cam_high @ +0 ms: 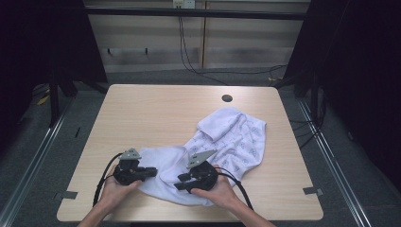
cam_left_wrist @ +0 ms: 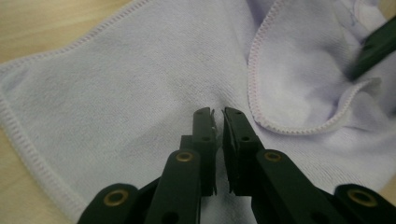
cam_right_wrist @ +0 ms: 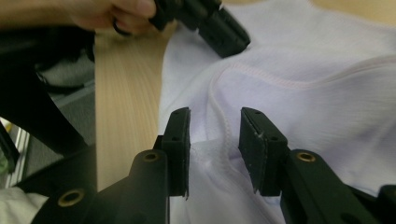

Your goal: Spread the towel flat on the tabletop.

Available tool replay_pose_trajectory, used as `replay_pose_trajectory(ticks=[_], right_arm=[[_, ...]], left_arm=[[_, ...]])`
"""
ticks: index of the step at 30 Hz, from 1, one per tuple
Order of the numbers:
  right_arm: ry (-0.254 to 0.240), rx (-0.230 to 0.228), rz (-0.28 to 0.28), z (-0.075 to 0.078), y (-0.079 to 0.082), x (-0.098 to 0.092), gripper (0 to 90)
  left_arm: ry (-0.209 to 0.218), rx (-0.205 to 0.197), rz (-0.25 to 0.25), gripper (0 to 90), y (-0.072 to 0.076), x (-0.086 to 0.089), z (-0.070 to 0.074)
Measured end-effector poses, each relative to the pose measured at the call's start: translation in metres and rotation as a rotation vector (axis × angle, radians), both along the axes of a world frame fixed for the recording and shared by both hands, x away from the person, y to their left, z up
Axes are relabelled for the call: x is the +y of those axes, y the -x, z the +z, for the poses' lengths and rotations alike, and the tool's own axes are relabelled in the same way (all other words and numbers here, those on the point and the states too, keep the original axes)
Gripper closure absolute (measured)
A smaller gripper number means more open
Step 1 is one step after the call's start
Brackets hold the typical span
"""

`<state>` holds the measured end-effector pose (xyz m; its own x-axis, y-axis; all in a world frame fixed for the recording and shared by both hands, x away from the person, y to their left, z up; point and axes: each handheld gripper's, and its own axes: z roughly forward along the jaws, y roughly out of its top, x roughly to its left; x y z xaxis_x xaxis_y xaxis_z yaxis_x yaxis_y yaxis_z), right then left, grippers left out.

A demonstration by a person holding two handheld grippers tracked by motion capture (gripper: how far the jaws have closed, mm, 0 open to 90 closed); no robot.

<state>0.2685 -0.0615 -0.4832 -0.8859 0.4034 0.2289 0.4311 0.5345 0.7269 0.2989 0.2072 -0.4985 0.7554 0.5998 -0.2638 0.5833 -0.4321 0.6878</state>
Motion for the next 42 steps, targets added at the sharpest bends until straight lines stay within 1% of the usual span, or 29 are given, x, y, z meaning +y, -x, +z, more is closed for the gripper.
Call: replay_pose_trajectory(ticks=[1, 2, 3, 4, 5, 7, 9, 10, 11, 12, 14, 16, 17, 18, 21, 22, 23, 26, 28, 29, 30, 31, 33, 34, 36, 37, 39, 41, 42], right_arm=[[0.000, 0.000, 0.000, 0.000, 0.000, 0.000, 63.4], [0.026, 0.013, 0.013, -0.007, 0.001, 0.005, 79.6], [0.034, -0.005, 0.018, -0.007, 0.002, 0.005, 83.5], [0.019, -0.001, 0.009, -0.005, 0.004, 0.002, 87.6], [0.005, 0.011, -0.002, -0.001, 0.005, -0.003, 88.5], [-0.006, -0.019, -0.043, 0.009, 0.006, -0.019, 88.9], [-0.045, -0.025, -0.103, 0.017, 0.006, -0.041, 88.9], [-0.053, -0.042, -0.151, 0.020, 0.006, -0.059, 88.8], [-0.053, -0.042, -0.151, 0.020, 0.006, -0.059, 88.8], [-0.069, -0.048, -0.225, 0.021, 0.008, -0.085, 88.8], [-0.071, -0.054, -0.283, 0.020, 0.011, -0.108, 88.7], [-0.073, -0.042, -0.337, 0.018, 0.015, -0.129, 88.6], [-0.073, -0.042, -0.337, 0.018, 0.015, -0.129, 88.6], [-0.079, -0.053, -0.398, 0.017, 0.020, -0.150, 88.2], [-0.065, -0.031, -0.459, 0.014, 0.021, -0.172, 87.5], [-0.060, 0.010, -0.483, 0.010, 0.020, -0.180, 87.2], [-0.049, 0.028, -0.504, 0.005, 0.019, -0.184, 86.0], [0.045, 0.002, -0.531, -0.001, 0.016, -0.186, 75.8], [0.030, 0.005, -0.531, -0.001, 0.015, -0.187, 71.6], [0.022, 0.000, -0.524, 0.001, 0.015, -0.186, 68.9], [0.016, -0.022, -0.523, 0.004, 0.016, -0.185, 65.8], [-0.008, -0.025, -0.518, 0.005, 0.016, -0.185, 63.8], [-0.045, -0.026, -0.504, 0.007, 0.012, -0.183, 59.1], [-0.045, -0.026, -0.504, 0.007, 0.012, -0.183, 59.1], [-0.043, -0.046, -0.515, 0.009, 0.001, -0.180, 58.4], [-0.043, -0.046, -0.515, 0.009, 0.001, -0.180, 58.4], [-0.030, -0.059, -0.526, 0.008, -0.012, -0.183, 58.2], [0.003, -0.055, -0.521, 0.004, -0.022, -0.185, 57.9], [0.012, -0.044, -0.521, 0.000, -0.027, -0.186, 57.4]], left_arm=[[0.001, 0.003, -0.005, 84.1, 0.003, -0.001, 0.000], [-0.004, 0.006, -0.018, 84.1, 0.008, -0.002, 0.001], [-0.006, 0.005, -0.021, 84.1, 0.012, -0.002, 0.001], [-0.009, 0.009, -0.026, 84.0, 0.014, -0.002, 0.002], [-0.014, 0.006, -0.026, 84.0, 0.016, -0.002, 0.002], [-0.015, 0.008, -0.027, 83.3, 0.018, -0.001, 0.003], [-0.012, 0.015, -0.026, 83.0, 0.018, -0.002, 0.003], [0.001, 0.035, -0.023, 82.6, 0.018, -0.002, 0.002], [0.001, 0.035, -0.023, 82.5, 0.018, -0.002, 0.002], [0.004, 0.052, -0.033, 82.5, 0.021, -0.008, 0.002], [-0.032, 0.025, -0.051, 82.5, 0.025, -0.016, 0.005], [-0.029, 0.029, -0.062, 82.5, 0.027, -0.019, 0.005], [-0.029, 0.029, -0.062, 82.3, 0.027, -0.019, 0.005], [-0.025, 0.025, -0.071, 82.1, 0.027, -0.019, 0.004], [-0.017, 0.034, -0.070, 81.4, 0.026, -0.018, 0.004], [-0.019, 0.034, -0.072, 80.8, 0.027, -0.018, 0.004], [-0.022, 0.033, -0.071, 80.2, 0.027, -0.019, 0.005], [-0.026, 0.030, -0.077, 77.9, 0.029, -0.019, 0.005], [-0.010, 0.030, -0.076, 76.4, 0.028, -0.015, 0.009], [0.017, 0.025, -0.071, 75.8, 0.027, -0.011, 0.011], [0.017, 0.025, -0.071, 75.3, 0.027, -0.011, 0.011], [0.038, 0.018, -0.065, 74.9, 0.025, -0.007, 0.013], [0.043, 0.009, -0.020, 73.6, 0.016, 0.004, 0.016], [0.043, 0.009, -0.020, 73.5, 0.016, 0.004, 0.016], [0.045, -0.008, 0.016, 72.1, 0.007, 0.012, 0.016], [0.046, -0.014, 0.036, 72.1, 0.001, 0.016, 0.016], [0.075, -0.012, 0.077, 71.4, -0.017, 0.028, 0.016], [0.079, -0.010, 0.089, 71.0, -0.023, 0.031, 0.015], [0.088, -0.021, 0.121, 71.0, -0.034, 0.035, 0.013]])
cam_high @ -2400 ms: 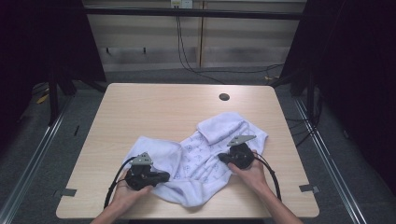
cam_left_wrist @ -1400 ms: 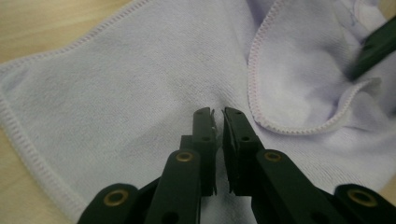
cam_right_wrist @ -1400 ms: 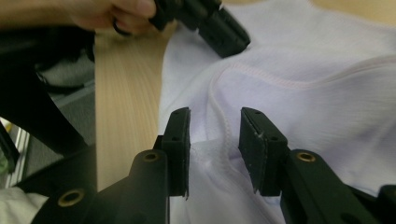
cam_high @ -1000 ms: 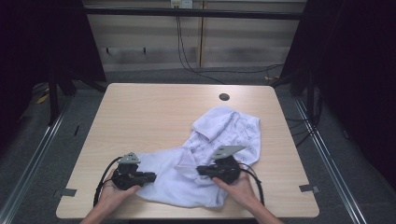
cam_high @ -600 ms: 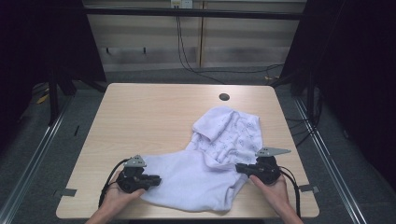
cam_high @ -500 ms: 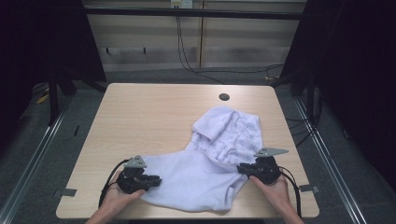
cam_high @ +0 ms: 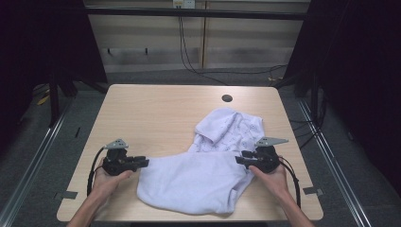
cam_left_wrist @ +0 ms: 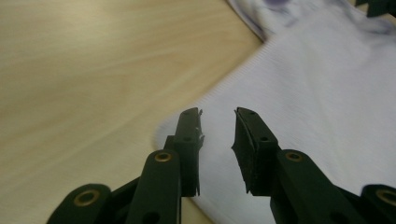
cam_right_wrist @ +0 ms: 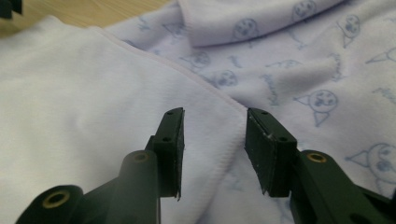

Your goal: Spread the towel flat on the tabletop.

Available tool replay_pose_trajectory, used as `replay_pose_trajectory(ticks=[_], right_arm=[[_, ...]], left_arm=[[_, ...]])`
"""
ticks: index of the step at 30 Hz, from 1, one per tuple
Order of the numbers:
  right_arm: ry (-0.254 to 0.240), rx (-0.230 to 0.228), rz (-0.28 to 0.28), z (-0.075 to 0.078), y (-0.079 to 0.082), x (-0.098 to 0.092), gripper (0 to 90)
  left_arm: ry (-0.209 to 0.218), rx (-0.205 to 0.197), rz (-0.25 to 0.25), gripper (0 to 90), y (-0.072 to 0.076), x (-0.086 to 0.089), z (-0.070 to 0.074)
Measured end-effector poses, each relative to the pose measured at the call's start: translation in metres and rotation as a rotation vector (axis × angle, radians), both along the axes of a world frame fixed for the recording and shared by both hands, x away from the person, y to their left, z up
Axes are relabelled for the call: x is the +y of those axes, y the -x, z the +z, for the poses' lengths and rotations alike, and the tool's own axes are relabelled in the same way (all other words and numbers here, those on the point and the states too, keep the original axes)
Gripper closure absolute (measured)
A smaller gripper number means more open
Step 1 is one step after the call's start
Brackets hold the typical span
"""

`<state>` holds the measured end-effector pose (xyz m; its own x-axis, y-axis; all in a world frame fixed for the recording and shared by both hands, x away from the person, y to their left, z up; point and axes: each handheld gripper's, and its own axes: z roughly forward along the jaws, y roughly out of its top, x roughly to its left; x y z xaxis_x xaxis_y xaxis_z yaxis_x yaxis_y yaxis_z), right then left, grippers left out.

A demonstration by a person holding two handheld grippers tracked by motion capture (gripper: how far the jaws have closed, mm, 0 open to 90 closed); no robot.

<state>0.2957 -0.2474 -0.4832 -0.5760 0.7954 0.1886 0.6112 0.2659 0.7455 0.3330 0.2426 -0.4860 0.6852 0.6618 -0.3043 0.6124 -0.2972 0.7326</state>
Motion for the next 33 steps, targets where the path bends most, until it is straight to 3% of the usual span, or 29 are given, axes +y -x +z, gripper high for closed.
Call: replay_pose_trajectory(ticks=[2, 3, 8, 10, 11, 12, 14, 16, 18, 20, 21, 23, 27, 30, 32, 33], right_arm=[[0.000, 0.033, -0.001, -0.008, -0.009, 0.000, 57.4], [0.015, 0.034, -0.002, -0.011, -0.012, 0.002, 56.8], [0.026, 0.052, 0.019, -0.018, -0.020, 0.012, 56.5], [0.037, 0.048, 0.025, -0.020, -0.020, 0.014, 57.2], [0.037, 0.048, 0.025, -0.020, -0.020, 0.014, 57.2], [0.055, 0.050, 0.028, -0.018, -0.019, 0.015, 62.0], [0.061, 0.046, 0.033, -0.018, -0.018, 0.015, 71.3], [0.059, 0.049, 0.044, -0.018, -0.018, 0.015, 78.6], [0.035, 0.048, 0.046, -0.016, -0.017, 0.014, 84.8], [-0.005, 0.049, 0.046, -0.012, -0.016, 0.012, 86.0], [-0.043, 0.042, 0.050, -0.009, -0.015, 0.010, 87.4], [-0.060, 0.026, 0.055, -0.002, -0.011, 0.009, 87.6], [-0.083, 0.012, 0.052, 0.005, -0.006, 0.007, 87.7], [-0.104, 0.011, 0.054, 0.009, -0.004, 0.005, 87.9], [-0.140, -0.002, 0.062, 0.018, 0.001, 0.003, 88.1], [-0.149, -0.009, 0.066, 0.021, 0.002, 0.002, 88.1]], left_arm=[[0.009, 0.012, 0.004, 69.1, -0.005, 0.002, -0.002], [-0.016, 0.024, 0.019, 67.3, -0.011, 0.005, -0.003], [-0.014, 0.041, 0.014, 62.5, -0.015, 0.008, -0.010], [-0.062, 0.041, -0.008, 61.1, -0.013, 0.003, -0.014], [-0.062, 0.041, -0.008, 60.0, -0.013, 0.003, -0.014], [-0.073, 0.036, -0.024, 59.7, -0.012, -0.001, -0.015], [-0.051, 0.048, -0.026, 60.0, -0.012, -0.002, -0.016], [-0.071, 0.029, -0.042, 63.4, -0.010, -0.004, -0.016], [-0.065, 0.038, -0.069, 67.2, -0.008, -0.005, -0.016], [-0.073, 0.034, -0.078, 73.3, -0.006, -0.006, -0.016], [-0.066, 0.050, -0.107, 79.8, -0.004, -0.007, -0.017], [-0.065, 0.053, -0.113, 85.9, -0.002, -0.009, -0.018], [-0.058, 0.045, -0.104, 88.2, 0.000, -0.007, -0.016], [-0.026, 0.041, -0.098, 88.4, 0.002, -0.004, -0.012], [0.027, 0.013, -0.085, 88.5, 0.006, 0.002, -0.001], [0.027, 0.013, -0.085, 88.5, 0.006, 0.002, -0.001]])
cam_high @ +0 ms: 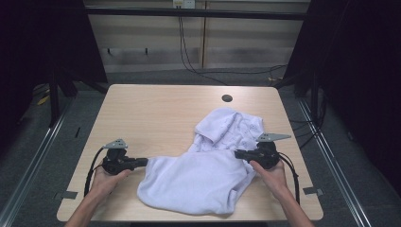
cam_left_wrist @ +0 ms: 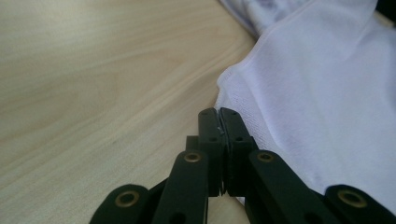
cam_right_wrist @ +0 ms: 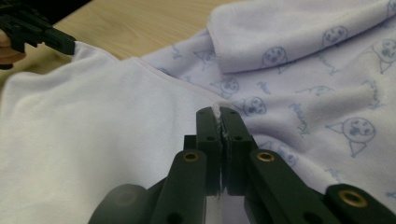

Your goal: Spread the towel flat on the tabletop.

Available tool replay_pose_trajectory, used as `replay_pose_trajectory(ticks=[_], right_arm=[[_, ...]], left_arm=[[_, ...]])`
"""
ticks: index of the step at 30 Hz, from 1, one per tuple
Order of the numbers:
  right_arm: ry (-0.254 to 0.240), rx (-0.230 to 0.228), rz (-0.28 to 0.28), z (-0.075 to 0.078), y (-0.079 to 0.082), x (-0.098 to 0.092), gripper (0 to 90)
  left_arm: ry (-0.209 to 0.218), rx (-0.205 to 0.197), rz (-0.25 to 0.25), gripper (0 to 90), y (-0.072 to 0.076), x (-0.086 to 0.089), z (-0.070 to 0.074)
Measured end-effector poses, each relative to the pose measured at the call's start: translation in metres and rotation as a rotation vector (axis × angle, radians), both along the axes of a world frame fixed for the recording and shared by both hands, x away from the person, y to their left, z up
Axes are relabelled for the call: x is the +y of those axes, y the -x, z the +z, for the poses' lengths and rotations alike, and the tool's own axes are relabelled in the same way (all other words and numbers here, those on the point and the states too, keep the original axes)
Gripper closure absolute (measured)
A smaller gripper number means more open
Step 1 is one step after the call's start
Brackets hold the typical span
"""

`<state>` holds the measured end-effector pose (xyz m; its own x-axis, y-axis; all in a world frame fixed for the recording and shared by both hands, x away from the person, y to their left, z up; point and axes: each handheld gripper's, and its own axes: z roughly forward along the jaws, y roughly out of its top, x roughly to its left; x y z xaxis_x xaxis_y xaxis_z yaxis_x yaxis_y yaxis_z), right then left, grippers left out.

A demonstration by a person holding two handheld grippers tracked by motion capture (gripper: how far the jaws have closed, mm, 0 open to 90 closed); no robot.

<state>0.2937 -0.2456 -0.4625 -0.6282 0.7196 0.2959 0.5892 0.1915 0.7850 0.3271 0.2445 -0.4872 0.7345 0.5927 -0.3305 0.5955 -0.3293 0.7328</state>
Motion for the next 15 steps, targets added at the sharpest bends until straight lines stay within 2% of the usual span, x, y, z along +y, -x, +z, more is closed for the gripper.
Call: replay_pose_trajectory(ticks=[1, 3, 7, 9, 10, 13, 14, 15], right_arm=[[-0.010, -0.007, 0.006, 0.005, 0.003, -0.002, 88.2], [-0.029, -0.025, 0.013, 0.014, 0.007, -0.005, 88.4], [-0.055, -0.054, 0.017, 0.032, 0.016, -0.013, 88.5], [-0.058, -0.068, 0.015, 0.037, 0.019, -0.014, 88.5], [-0.068, -0.095, 0.013, 0.048, 0.023, -0.019, 88.5], [-0.075, -0.122, 0.006, 0.063, 0.026, -0.027, 88.5], [-0.075, -0.122, 0.006, 0.063, 0.026, -0.027, 88.5], [-0.087, -0.141, 0.006, 0.072, 0.030, -0.032, 88.6]], left_arm=[[0.036, -0.025, 0.014, 88.5, 0.005, 0.005, 0.009], [0.074, -0.044, 0.030, 88.6, 0.010, 0.011, 0.019], [0.118, -0.102, 0.046, 88.7, 0.019, 0.018, 0.042], [0.128, -0.111, 0.042, 88.7, 0.021, 0.018, 0.046], [0.136, -0.137, 0.038, 88.7, 0.025, 0.018, 0.056], [0.160, -0.149, 0.030, 88.7, 0.027, 0.016, 0.064], [0.180, -0.161, 0.028, 88.7, 0.029, 0.015, 0.070], [0.210, -0.175, 0.009, 88.7, 0.033, 0.013, 0.079]])
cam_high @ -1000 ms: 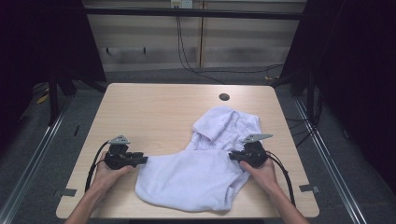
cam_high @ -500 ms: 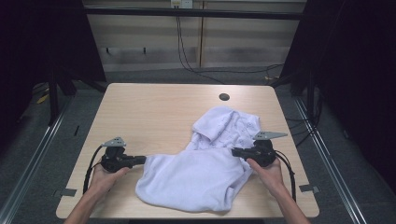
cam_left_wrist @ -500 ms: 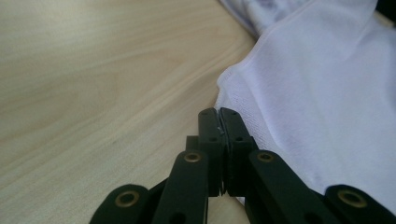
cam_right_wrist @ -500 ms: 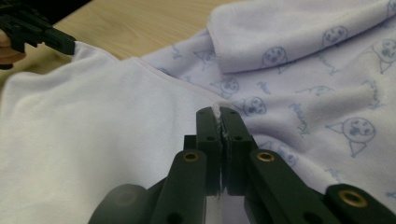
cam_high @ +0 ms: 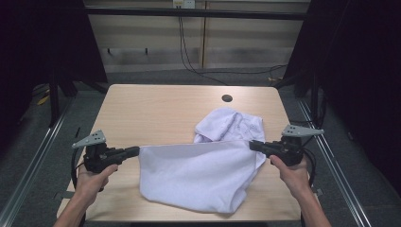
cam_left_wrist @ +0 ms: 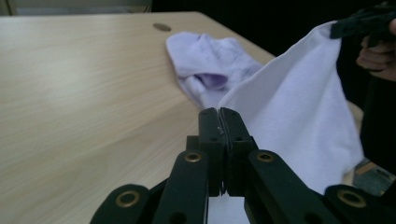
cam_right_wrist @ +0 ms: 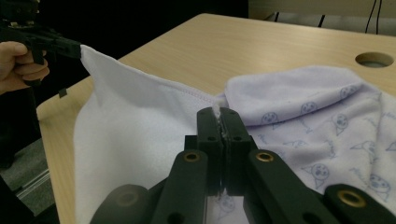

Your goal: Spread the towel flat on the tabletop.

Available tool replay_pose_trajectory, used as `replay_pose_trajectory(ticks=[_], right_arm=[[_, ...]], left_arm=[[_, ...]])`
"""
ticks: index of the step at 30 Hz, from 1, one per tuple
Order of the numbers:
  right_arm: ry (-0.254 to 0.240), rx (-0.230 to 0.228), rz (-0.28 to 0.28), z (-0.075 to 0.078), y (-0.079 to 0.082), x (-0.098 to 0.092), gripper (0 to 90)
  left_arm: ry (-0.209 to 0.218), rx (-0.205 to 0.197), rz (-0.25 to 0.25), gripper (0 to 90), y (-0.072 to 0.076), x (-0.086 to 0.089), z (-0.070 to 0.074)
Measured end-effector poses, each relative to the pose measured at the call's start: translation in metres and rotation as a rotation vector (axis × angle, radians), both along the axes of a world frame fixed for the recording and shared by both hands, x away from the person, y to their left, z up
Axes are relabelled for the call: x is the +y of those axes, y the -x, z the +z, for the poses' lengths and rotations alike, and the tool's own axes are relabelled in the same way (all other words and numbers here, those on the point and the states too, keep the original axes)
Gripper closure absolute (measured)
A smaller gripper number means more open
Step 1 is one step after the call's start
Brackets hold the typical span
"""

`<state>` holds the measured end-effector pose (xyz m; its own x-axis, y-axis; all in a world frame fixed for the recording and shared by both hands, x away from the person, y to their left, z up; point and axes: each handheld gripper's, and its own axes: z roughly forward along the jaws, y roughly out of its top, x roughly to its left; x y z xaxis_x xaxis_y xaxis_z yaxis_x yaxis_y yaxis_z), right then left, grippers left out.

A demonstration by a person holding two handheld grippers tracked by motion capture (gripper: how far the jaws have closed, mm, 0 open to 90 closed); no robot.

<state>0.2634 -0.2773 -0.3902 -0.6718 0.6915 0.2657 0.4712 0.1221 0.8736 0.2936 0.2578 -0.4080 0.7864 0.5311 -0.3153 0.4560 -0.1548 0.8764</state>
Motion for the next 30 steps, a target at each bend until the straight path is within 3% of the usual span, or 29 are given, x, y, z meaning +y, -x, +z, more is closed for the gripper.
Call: replay_pose_trajectory(ticks=[1, 3, 7, 11, 13, 15, 19, 21, 22, 25, 30], right_arm=[[-0.008, -0.007, 0.002, 0.004, 0.004, -0.002, 88.5], [-0.016, -0.022, 0.018, 0.011, 0.016, -0.004, 88.5], [-0.011, -0.034, 0.065, 0.015, 0.053, -0.004, 88.5], [0.005, -0.008, 0.118, 0.001, 0.103, -0.001, 87.9], [0.013, 0.006, 0.111, -0.011, 0.131, -0.003, 87.6], [0.013, 0.026, 0.123, -0.017, 0.147, -0.005, 86.8], [0.026, 0.031, 0.143, -0.019, 0.170, -0.013, 77.8], [0.004, 0.023, 0.143, -0.017, 0.168, -0.016, 71.9], [-0.014, 0.027, 0.146, -0.017, 0.164, -0.017, 69.6], [0.025, 0.052, 0.111, -0.023, 0.143, -0.016, 68.3], [0.088, 0.161, 0.087, -0.058, 0.092, -0.001, 66.9]], left_arm=[[0.000, 0.000, 0.000, 88.7, 0.000, 0.000, 0.000], [-0.006, -0.022, -0.043, 88.7, 0.017, 0.000, 0.008], [-0.034, -0.015, -0.091, 88.7, 0.047, 0.007, 0.005], [-0.052, 0.018, -0.126, 88.6, 0.083, 0.015, -0.013], [-0.055, 0.052, -0.164, 88.5, 0.099, 0.014, -0.025], [-0.142, 0.061, -0.193, 88.4, 0.113, 0.011, -0.030], [-0.113, 0.070, -0.225, 85.8, 0.124, 0.020, -0.032], [-0.083, 0.066, -0.235, 74.6, 0.122, 0.025, -0.031], [-0.069, 0.053, -0.219, 75.7, 0.120, 0.028, -0.030], [-0.032, 0.041, -0.190, 73.2, 0.105, 0.025, -0.031], [-0.097, 0.091, -0.137, 73.5, 0.053, -0.002, -0.047]])
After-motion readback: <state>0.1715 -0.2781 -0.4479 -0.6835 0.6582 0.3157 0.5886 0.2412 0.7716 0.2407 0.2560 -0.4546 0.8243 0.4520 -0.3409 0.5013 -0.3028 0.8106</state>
